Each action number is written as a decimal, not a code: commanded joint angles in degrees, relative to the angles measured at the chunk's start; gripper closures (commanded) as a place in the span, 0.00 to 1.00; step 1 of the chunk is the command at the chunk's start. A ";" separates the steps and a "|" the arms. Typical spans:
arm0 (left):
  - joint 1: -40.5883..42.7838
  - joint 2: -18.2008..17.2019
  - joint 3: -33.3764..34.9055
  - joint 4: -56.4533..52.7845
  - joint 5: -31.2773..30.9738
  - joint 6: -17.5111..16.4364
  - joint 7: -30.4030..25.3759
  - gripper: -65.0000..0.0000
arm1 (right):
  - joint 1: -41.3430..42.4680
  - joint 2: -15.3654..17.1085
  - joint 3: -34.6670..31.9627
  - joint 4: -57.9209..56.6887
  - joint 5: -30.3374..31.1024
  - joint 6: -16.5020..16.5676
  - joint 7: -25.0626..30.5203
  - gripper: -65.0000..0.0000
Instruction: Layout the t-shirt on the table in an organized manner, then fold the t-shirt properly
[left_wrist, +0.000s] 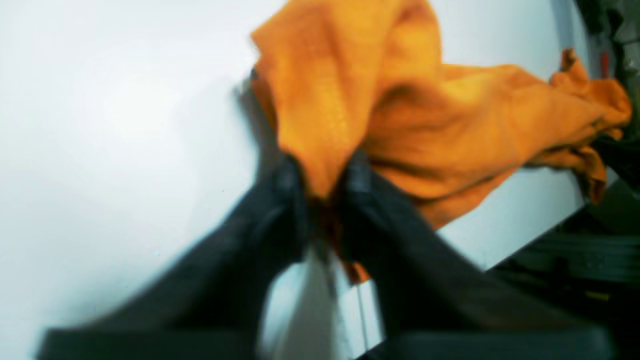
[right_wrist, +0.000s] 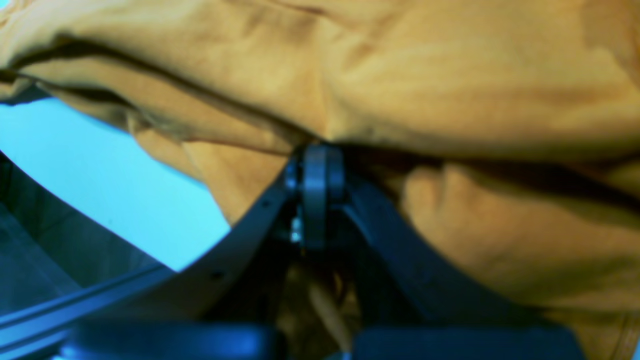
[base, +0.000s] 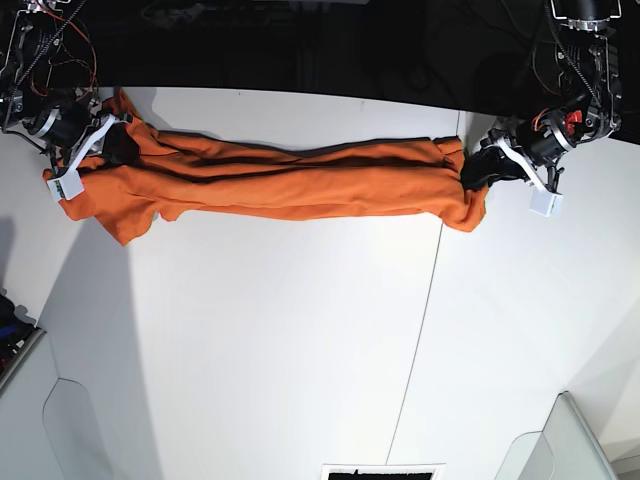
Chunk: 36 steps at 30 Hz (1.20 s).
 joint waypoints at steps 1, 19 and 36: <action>-0.11 -0.92 -0.09 0.33 1.64 -0.21 -0.02 1.00 | 0.17 0.79 0.35 0.57 -1.07 -0.07 -0.35 1.00; 0.15 -9.05 1.49 30.51 -1.57 -0.21 3.37 1.00 | 0.15 0.79 0.35 0.57 -1.22 -0.07 -0.39 1.00; -7.89 11.80 28.72 29.40 21.35 4.68 -4.07 1.00 | 0.15 0.81 0.35 -0.61 -2.14 -0.09 -0.37 1.00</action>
